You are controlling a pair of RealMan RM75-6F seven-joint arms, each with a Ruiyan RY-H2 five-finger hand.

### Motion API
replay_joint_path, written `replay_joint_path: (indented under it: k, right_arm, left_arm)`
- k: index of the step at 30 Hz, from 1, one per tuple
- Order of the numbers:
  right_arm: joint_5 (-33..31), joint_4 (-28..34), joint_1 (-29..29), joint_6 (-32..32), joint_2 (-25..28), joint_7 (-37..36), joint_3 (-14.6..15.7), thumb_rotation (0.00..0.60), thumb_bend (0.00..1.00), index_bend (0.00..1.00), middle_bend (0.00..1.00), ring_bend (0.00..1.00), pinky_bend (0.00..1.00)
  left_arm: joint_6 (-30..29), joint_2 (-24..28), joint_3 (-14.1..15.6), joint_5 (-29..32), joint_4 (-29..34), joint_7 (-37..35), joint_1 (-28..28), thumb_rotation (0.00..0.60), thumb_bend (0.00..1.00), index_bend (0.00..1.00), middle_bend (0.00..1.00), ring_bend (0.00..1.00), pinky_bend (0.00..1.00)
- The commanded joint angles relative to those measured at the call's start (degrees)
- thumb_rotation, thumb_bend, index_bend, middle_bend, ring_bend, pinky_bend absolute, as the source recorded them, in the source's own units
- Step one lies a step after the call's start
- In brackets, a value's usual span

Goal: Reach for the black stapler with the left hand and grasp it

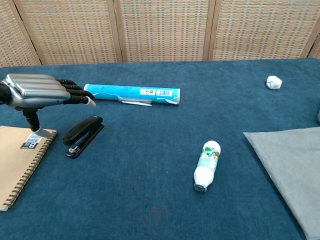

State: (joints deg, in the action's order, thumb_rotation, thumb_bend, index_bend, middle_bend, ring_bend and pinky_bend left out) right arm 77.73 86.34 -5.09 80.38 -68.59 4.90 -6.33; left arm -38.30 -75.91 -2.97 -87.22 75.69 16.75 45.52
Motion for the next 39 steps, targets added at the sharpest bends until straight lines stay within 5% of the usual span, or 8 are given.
replay_joint_path:
  k: [1, 17, 26, 33, 39]
  right_arm:
    - [-0.09, -0.11, -0.04, -0.05, 0.01, -0.19, -0.05, 0.6, 0.12, 0.0, 0.0, 0.0, 0.0]
    - [-0.64, -0.33, 0.06, -0.06, 0.26, -1.03, -0.26, 0.6, 0.12, 0.0, 0.0, 0.0, 0.0]
    - [-0.06, -0.37, 0.19, 0.62, 0.34, -1.62, -0.26, 0.6, 0.12, 0.0, 0.0, 0.0, 0.0]
    - [0.53, -0.38, 0.22, 1.02, 0.3, -1.8, -0.14, 0.6, 0.12, 0.0, 0.0, 0.0, 0.0]
    - [0.68, -0.32, 0.3, 1.28, 0.31, -1.82, -0.12, 0.6, 0.12, 0.0, 0.0, 0.0, 0.0]
  left_arm:
    - [0.21, -1.49, 0.17, 0.28, -1.12, 0.55, 0.8, 0.6, 0.2, 0.08, 0.0, 0.0, 0.0]
    - [0.46, -6.12, 1.76, 0.66, -4.33, -0.03, 3.06, 0.6, 0.21, 0.1, 0.0, 0.0, 0.0]
    - [-0.92, -8.67, 2.42, 0.94, -6.93, 0.01, 3.19, 0.6, 0.33, 0.39, 0.16, 0.01, 0.11]
    - [-7.67, -12.23, 3.3, -2.71, -11.76, -2.49, 2.12, 0.6, 0.45, 0.66, 0.42, 0.23, 0.38]
    - [-13.65, -13.7, 3.99, -5.88, -14.94, -6.67, 1.41, 0.6, 0.5, 0.73, 0.5, 0.31, 0.43]
